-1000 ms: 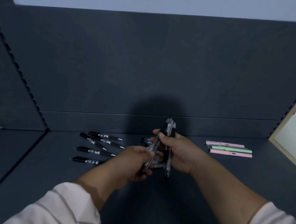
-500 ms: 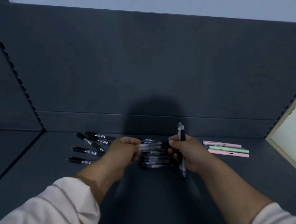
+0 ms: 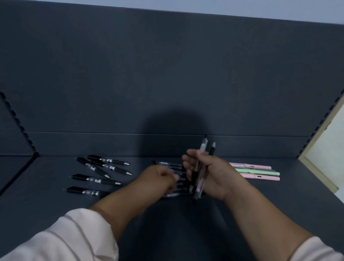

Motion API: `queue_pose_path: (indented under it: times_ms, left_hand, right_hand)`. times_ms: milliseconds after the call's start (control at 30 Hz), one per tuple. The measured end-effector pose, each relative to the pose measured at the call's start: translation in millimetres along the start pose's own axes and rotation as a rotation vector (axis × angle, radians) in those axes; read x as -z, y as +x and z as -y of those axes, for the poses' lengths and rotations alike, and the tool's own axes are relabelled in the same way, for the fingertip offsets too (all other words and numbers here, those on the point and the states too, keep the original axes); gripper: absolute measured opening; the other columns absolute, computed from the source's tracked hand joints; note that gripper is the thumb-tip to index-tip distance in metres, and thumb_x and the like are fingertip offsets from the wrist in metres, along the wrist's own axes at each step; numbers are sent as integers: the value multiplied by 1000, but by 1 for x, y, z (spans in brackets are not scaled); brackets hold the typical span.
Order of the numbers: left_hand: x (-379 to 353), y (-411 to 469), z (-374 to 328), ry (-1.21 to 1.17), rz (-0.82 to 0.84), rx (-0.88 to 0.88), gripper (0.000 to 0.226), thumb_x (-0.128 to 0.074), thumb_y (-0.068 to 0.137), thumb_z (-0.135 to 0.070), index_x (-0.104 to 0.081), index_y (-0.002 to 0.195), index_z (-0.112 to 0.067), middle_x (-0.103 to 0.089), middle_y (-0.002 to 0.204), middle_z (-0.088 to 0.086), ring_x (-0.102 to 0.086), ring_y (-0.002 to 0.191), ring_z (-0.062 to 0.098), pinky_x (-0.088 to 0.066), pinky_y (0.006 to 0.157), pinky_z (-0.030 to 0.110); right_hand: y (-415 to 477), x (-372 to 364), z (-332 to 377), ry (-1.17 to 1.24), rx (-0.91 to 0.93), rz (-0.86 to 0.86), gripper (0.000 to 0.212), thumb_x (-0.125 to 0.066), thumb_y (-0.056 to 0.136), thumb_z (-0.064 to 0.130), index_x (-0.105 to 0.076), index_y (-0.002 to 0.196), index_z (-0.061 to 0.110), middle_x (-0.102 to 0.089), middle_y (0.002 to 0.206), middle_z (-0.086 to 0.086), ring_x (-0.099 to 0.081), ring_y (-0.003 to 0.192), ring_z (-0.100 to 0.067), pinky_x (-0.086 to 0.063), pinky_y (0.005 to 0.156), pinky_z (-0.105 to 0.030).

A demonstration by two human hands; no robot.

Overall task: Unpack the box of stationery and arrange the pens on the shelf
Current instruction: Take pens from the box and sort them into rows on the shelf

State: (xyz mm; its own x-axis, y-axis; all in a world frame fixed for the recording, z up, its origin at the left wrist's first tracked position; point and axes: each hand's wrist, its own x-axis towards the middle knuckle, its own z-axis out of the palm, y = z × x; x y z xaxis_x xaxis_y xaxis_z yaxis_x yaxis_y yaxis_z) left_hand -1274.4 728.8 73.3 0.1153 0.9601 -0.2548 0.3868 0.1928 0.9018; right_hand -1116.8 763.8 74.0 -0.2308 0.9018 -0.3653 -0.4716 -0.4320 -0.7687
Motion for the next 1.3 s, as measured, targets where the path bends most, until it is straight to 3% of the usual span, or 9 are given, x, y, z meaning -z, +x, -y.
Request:
queue_pose_path:
  times_ms: [100,200,467,600,833,933,1100,1200,1300]
  left_hand:
    - [-9,-9,-8,-120,190,106,15,-51,96,-30,-57,87,-20,-68,83,2,-64,73,16,-47,71,27]
    - [-7,-8,-5,-164,150,99,15,-51,96,-23,-57,84,-18,-68,74,1,-64,64,15,-47,68,26]
    - [13,4,13,-34,-115,-20,18,-67,85,-10,-55,71,-11,-57,62,5,-50,55,14,-42,55,22]
    - [10,11,21,135,-46,-55,16,-70,82,-23,-62,70,-17,-64,66,2,-56,62,13,-47,64,26]
    - [19,7,30,836,-183,-219,32,-64,83,-39,-60,111,-23,-58,111,0,-56,107,19,-43,86,24]
    - [21,9,37,958,-181,-224,44,-62,83,-41,-54,122,-23,-51,117,3,-47,116,22,-41,96,28]
    - [23,10,44,965,-175,-167,45,-62,83,-43,-52,122,-23,-48,118,2,-43,118,21,-41,98,31]
    - [20,7,44,876,-236,-218,38,-60,85,-44,-57,116,-23,-53,113,1,-47,112,19,-41,92,25]
    - [8,2,38,616,-257,-251,24,-58,87,-45,-62,93,-22,-59,86,-4,-56,83,12,-44,73,25]
  right_hand:
    - [0,-10,-4,137,-6,117,27,-40,101,19,-63,96,7,-72,86,-10,-72,78,-22,-57,72,-32]
    - [-1,-15,-5,59,-5,151,26,-41,100,19,-63,103,8,-72,95,-10,-70,90,-25,-54,84,-39]
    - [0,-11,-2,-146,-3,-22,16,-49,97,16,-64,103,14,-72,84,-2,-63,71,-13,-47,51,-20]
    - [3,-15,-1,-311,110,-77,12,-50,98,18,-62,98,15,-62,76,-3,-57,65,-13,-46,56,-23]
    - [20,8,1,-1785,536,-106,30,-58,92,34,-62,120,23,-58,109,-7,-55,104,-23,-42,83,-28]
    - [24,14,-10,-1982,499,-22,38,-61,88,40,-59,125,29,-53,112,-5,-50,112,-23,-42,85,-28]
    - [30,18,-16,-1770,439,-2,34,-63,85,29,-55,117,23,-53,112,-2,-50,106,-18,-43,86,-28]
    - [26,5,-9,-1017,268,-130,8,-49,92,20,-56,90,17,-57,84,-2,-51,73,-14,-39,65,-27]
    - [21,-4,2,-335,68,-138,32,-43,98,30,-56,73,15,-54,66,-1,-48,59,-13,-34,55,-27]
